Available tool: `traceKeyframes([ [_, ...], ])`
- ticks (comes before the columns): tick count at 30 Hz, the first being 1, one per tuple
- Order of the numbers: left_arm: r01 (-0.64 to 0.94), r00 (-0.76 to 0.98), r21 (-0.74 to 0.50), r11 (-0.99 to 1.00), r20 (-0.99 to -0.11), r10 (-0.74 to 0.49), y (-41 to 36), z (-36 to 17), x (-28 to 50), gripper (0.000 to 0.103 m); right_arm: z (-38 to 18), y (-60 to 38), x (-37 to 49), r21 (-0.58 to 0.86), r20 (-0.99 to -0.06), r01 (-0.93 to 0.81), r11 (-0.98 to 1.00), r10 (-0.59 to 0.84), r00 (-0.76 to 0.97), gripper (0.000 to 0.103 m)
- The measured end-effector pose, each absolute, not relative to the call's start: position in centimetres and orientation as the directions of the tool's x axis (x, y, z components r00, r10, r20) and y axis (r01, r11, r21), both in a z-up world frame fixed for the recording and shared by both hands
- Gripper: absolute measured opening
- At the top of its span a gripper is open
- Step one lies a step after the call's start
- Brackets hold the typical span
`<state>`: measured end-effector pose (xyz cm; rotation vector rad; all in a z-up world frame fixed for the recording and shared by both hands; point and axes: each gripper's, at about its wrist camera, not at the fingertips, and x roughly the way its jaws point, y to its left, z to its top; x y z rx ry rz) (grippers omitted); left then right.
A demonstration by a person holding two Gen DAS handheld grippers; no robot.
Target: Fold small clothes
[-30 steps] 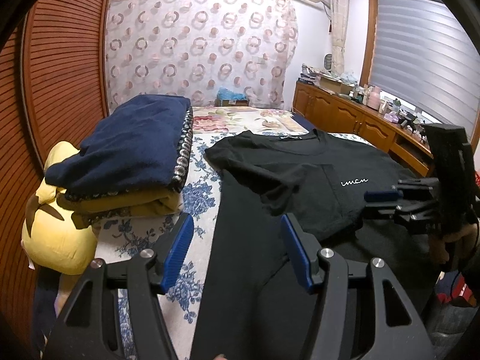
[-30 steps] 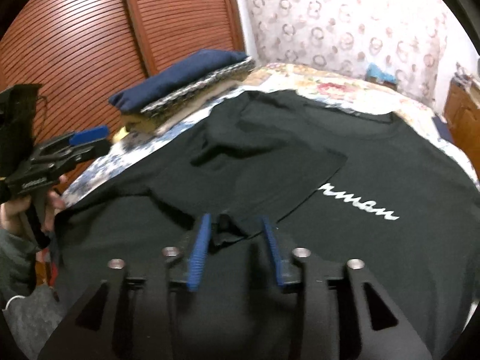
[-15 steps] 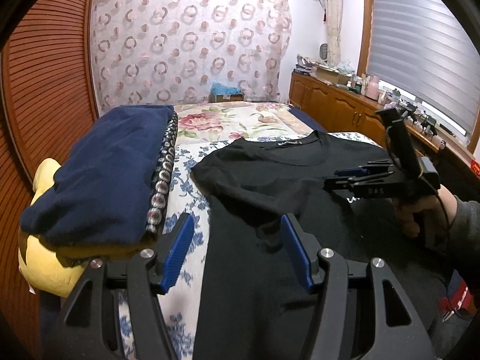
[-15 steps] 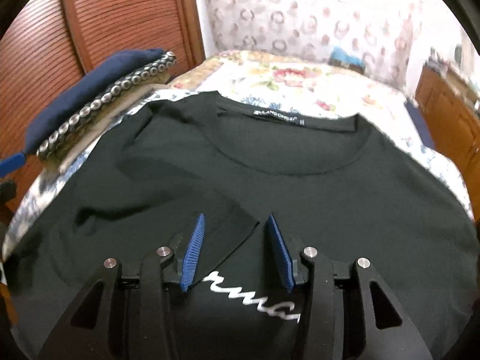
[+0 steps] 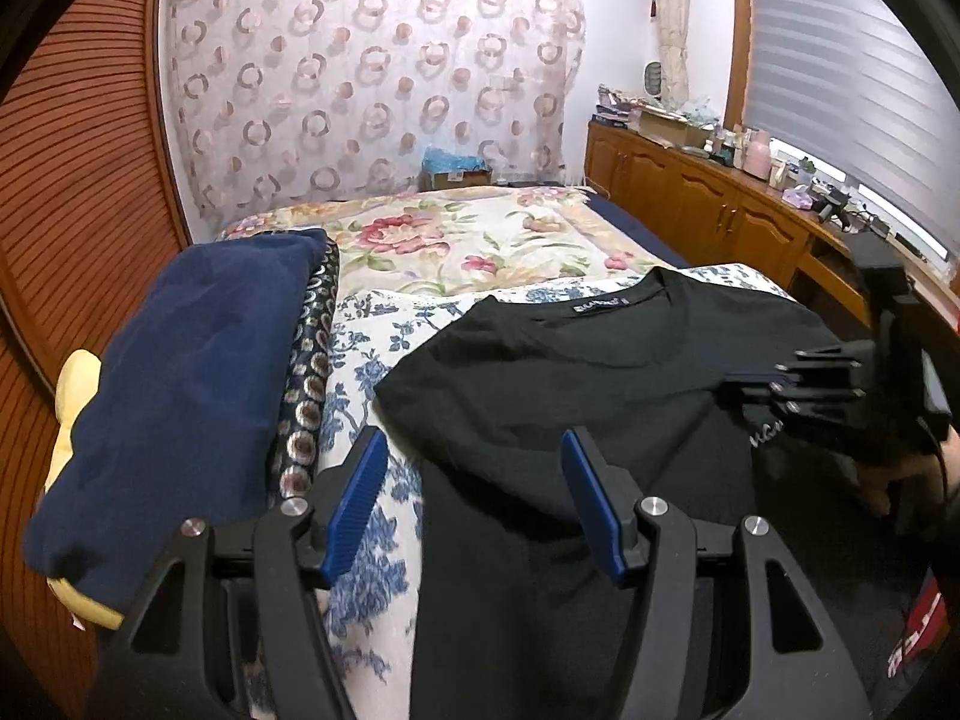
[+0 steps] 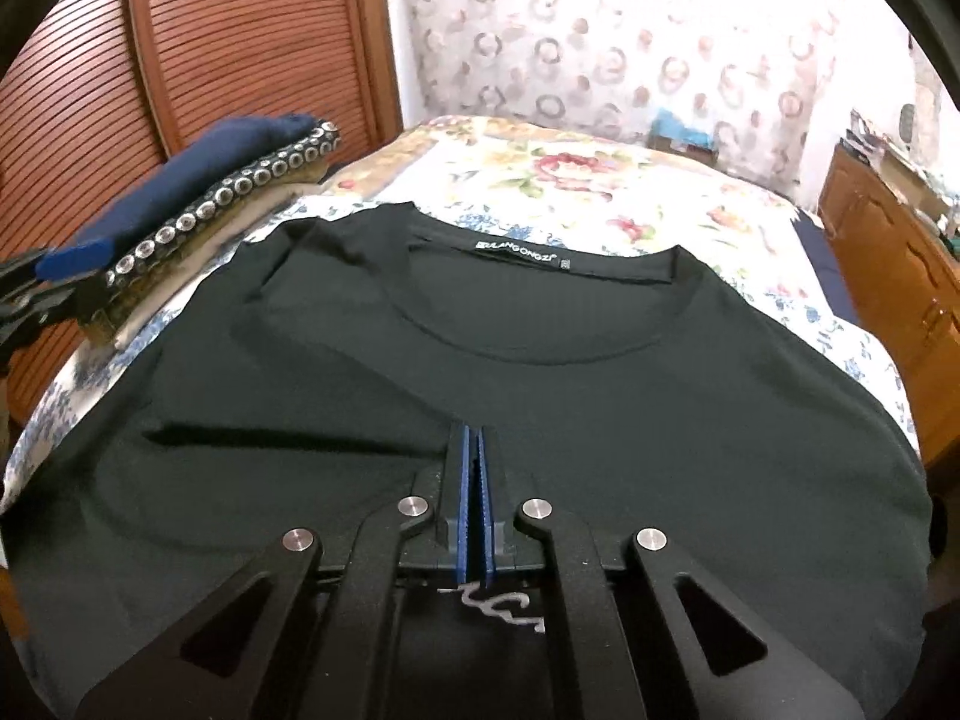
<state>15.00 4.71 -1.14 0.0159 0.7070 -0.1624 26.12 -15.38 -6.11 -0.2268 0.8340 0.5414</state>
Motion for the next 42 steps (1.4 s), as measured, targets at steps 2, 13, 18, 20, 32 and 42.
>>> traceKeyframes([
  [2,0.157,0.742,-0.035,0.987,-0.656,-0.141,4.6,-1.2,15.8,0.059,-5.8,-15.3,25.7,0.003,-0.749,-0.548,0.837,0.365,0.554,0.016],
  [13,0.122,0.656,0.037,0.992,-0.753,-0.052,3.5,-3.2,20.6,0.044,-6.6,-20.4,24.3,-0.058,-0.785,-0.538,0.841,0.294,0.545,0.039],
  [18,0.123,0.606,0.069,0.99,-0.795,-0.02,3.3,-4.1,22.2,0.042,-7.2,-22.4,24.1,-0.02,-0.783,-0.538,0.843,0.321,0.533,0.04],
  [20,0.129,0.592,0.09,0.987,-0.806,-0.004,3.2,-4.5,22.7,0.042,-7.2,-22.4,24.1,-0.017,-0.783,-0.537,0.843,0.323,0.532,0.041],
  [32,0.137,0.569,0.088,0.987,-0.822,-0.006,4.1,-4.7,23.7,0.004,-7.2,-22.5,23.9,-0.02,-0.782,-0.537,0.843,0.322,0.534,0.041],
  [42,0.051,0.674,0.125,0.991,-0.736,0.058,7.1,0.2,25.7,0.003,-7.3,-22.6,23.9,-0.021,-0.782,-0.537,0.843,0.321,0.534,0.041],
])
